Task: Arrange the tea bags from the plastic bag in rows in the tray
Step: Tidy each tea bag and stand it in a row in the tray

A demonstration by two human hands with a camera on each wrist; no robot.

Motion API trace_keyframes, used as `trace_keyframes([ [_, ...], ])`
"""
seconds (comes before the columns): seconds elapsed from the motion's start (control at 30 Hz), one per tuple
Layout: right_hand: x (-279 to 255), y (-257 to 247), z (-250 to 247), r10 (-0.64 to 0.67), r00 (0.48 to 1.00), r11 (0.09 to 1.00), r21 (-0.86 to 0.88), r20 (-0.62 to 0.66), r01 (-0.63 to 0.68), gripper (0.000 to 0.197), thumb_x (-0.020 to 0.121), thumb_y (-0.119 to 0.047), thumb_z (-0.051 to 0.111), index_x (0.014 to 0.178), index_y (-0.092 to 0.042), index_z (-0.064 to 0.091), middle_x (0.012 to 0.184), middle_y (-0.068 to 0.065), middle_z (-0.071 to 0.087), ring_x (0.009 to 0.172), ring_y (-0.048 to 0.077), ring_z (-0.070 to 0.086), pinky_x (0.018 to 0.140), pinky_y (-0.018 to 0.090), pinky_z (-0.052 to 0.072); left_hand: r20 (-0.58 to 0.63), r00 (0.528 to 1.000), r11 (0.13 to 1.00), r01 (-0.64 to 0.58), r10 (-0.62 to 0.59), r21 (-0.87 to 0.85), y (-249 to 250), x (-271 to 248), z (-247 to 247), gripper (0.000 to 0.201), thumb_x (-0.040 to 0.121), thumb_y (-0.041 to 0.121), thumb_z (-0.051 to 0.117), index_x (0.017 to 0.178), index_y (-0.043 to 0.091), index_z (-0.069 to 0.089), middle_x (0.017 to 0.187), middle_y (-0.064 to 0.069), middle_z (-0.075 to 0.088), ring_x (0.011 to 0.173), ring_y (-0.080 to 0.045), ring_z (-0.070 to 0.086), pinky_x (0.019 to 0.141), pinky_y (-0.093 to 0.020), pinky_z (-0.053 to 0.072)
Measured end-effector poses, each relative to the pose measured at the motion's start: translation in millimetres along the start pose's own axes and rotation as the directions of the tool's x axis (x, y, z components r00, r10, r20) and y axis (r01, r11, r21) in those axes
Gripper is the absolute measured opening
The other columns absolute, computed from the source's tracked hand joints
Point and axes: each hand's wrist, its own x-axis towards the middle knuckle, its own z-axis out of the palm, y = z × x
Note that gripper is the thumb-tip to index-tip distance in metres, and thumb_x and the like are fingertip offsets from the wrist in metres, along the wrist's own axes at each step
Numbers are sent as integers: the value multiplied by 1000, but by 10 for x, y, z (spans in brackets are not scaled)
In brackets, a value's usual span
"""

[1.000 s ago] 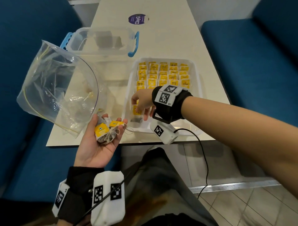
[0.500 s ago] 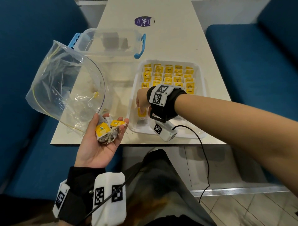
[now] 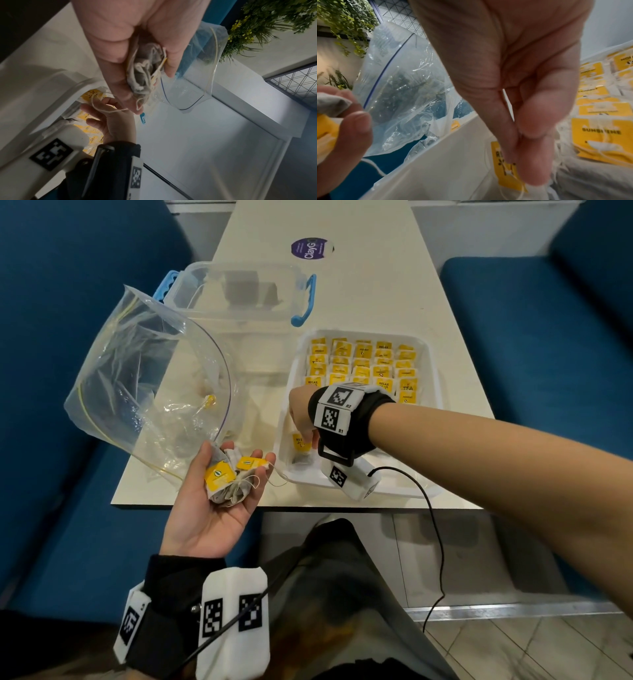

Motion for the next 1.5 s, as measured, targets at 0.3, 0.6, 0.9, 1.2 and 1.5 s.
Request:
trace_keyframes([
  [0.3,68,32,43,-57,993,993,-113,-104,46,16,73,-25,67,75,-10,65,50,-4,43,56,16,61,54,24,50,-19,998,998,-58,58,0,46,-5,-9,55,28,25,96,76,11,73,100,-21,67,93,-36,68,57,-29,57],
  [0.6,-250,94,-238,14,987,988,156,-163,11,21,88,-18,62,73,-7,52,74,3,58,64,16,57,52,20,43,0,999,999,-45,45,-23,49,1,-12,55,27,24,96,75,11,73,100,-21,67,92,-36,68,57,-29,57],
  [0.9,-976,69,-332,-69,860,855,414,-506,312,15,86,-28,61,87,-14,65,80,-2,63,55,1,51,61,15,43,-27,1000,1000,2,-2,-2,-25,26,412,24,80,39,57,84,15,61,96,-16,65,76,-30,71,55,-29,59],
  [1.2,-1194,-28,37,-156,833,873,321,-531,368,34,79,-47,65,104,-24,64,93,-7,51,67,3,42,72,34,48,3,1000,998,14,-14,55,-170,171,610,29,92,39,50,90,12,61,82,-9,69,70,-17,71,64,-29,59],
  [1.5,-1107,-60,67,-115,880,879,364,-461,306,37,76,-43,68,104,-20,61,98,-2,51,95,16,52,81,40,47,13,998,998,65,-65,1,-230,213,633,33,91,37,49,109,10,57,99,-10,63,93,-21,63,80,-37,53],
])
